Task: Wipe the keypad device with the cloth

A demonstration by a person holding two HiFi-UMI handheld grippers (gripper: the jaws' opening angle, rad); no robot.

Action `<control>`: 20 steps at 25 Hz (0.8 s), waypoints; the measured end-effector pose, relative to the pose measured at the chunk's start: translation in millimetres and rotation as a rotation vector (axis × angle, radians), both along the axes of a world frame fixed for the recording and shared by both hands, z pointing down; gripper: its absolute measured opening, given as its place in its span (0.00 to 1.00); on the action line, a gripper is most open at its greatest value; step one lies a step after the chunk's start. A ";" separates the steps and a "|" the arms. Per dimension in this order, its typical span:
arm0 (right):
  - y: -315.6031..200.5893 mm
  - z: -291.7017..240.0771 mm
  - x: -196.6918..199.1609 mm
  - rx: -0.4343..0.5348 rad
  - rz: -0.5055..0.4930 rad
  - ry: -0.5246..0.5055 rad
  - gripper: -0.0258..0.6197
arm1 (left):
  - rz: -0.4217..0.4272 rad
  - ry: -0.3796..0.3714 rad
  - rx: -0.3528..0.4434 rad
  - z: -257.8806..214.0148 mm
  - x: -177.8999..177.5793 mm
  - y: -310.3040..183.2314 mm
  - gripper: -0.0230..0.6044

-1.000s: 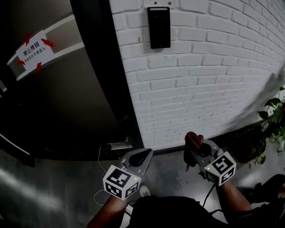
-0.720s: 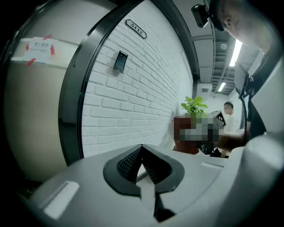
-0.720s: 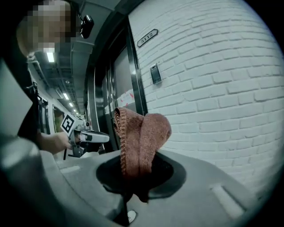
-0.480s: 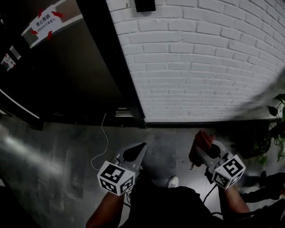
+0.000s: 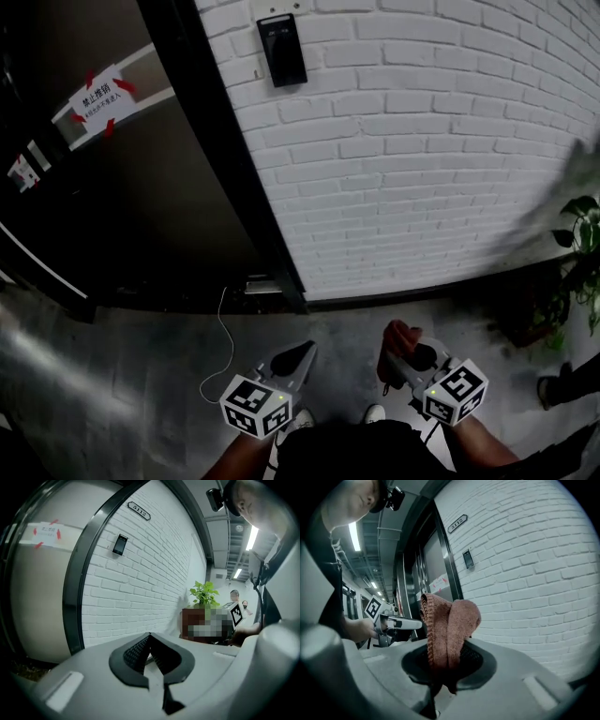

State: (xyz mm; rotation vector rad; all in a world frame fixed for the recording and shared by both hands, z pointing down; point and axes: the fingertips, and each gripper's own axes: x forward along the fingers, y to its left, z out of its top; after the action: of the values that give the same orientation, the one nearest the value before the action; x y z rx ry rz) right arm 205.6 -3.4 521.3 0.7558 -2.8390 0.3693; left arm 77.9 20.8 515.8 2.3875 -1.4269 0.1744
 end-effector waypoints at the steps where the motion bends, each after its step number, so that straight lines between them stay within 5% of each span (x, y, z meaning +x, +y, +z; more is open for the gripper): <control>1: -0.6 -3.9 -5.8 0.012 0.005 -0.015 0.12 | 0.012 -0.005 0.016 -3.7 -6.5 -2.7 0.06; 13: 6.9 -36.9 -57.6 0.075 0.068 0.003 0.12 | 0.075 -0.026 0.048 -29.3 -79.0 2.6 0.06; 20: 17.5 -35.3 -71.0 0.082 0.078 0.037 0.12 | 0.100 -0.013 0.086 -39.4 -83.9 8.6 0.06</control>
State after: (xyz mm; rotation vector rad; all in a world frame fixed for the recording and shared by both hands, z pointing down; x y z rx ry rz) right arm 134.6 14.2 486.0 0.8824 -2.8108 0.2491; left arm -6.0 29.4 476.4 2.5338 -1.3474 0.1561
